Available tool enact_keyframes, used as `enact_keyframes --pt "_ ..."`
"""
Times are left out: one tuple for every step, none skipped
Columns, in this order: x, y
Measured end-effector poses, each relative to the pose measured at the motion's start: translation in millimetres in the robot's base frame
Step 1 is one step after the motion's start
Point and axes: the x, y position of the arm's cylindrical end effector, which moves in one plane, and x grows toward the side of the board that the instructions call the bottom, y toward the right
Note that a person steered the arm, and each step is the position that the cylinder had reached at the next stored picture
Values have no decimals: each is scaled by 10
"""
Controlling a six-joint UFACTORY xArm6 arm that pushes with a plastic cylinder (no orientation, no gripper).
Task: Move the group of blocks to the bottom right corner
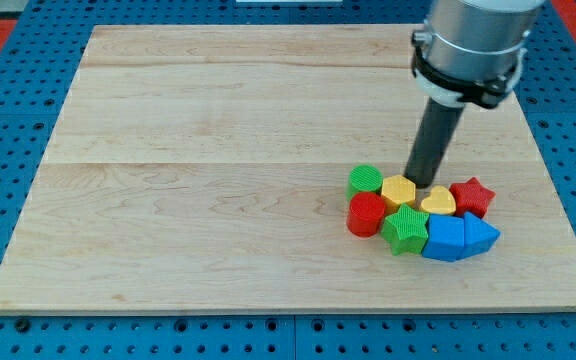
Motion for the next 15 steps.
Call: enact_keyframes --pt "-160 339" --pt "-152 1132" --pt "1 1663" --pt "327 1521" --pt "433 1210" --pt "378 1100" --pt "378 715" --pt "378 361" --pt "309 465" --pt "113 422" --pt "-52 73" --pt "-334 -523" --pt "-336 -1101" --pt "-157 -1211" --pt "90 -1236"
